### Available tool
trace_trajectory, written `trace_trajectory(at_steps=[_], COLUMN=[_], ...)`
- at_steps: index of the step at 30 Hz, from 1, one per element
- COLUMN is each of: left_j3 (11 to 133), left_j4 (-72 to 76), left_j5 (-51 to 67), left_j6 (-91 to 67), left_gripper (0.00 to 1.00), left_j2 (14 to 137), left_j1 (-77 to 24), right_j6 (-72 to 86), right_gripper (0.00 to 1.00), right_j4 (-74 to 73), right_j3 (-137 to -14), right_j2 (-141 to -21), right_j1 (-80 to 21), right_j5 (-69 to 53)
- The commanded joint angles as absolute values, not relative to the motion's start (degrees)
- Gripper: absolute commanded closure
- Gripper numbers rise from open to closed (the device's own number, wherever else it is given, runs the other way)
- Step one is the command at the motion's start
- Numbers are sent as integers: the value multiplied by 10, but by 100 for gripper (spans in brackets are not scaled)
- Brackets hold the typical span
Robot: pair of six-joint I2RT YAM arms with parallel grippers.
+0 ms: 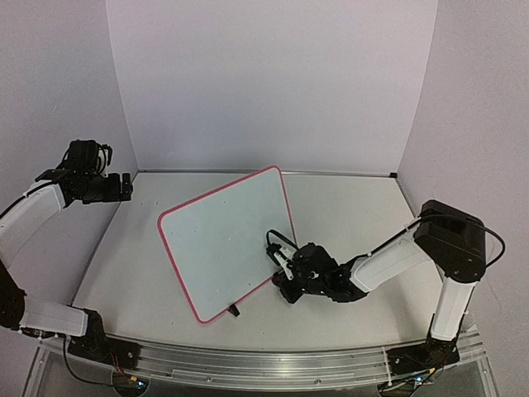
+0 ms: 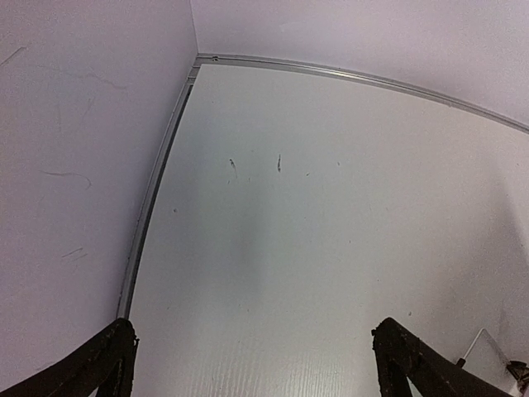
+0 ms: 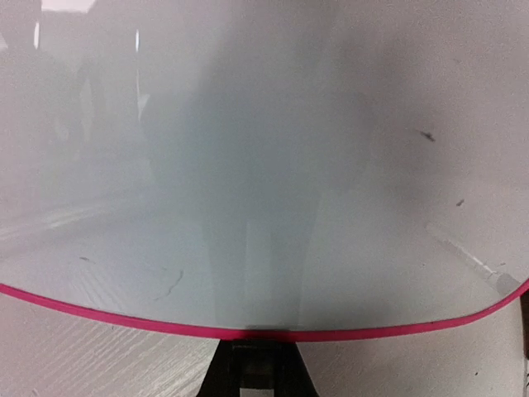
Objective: Write a sentence on the whiteboard
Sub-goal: Move the whiteboard stand to the center of the board.
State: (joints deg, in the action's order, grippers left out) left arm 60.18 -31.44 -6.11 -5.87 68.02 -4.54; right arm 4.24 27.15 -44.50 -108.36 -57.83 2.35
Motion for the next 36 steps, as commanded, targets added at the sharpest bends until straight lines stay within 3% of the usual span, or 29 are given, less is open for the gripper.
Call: trace_trajectory(at_steps=[1, 14, 36], left_j3=[616, 615, 612], left_j4=[-309, -308, -308], left_j5=[-57, -57, -57], left_j6=[-55, -55, -55], left_gripper=[1, 0, 0], left_j2=[684, 685, 671], left_j1=[-43, -43, -43], right_j6=[80, 171, 191], right_gripper=[100, 100, 99], right_j4=[298, 229, 176], right_j3=[-440, -462, -538], right_j2=[-1087, -1110, -1161], right_j1=[-577, -577, -566], right_j5=[110, 310, 344])
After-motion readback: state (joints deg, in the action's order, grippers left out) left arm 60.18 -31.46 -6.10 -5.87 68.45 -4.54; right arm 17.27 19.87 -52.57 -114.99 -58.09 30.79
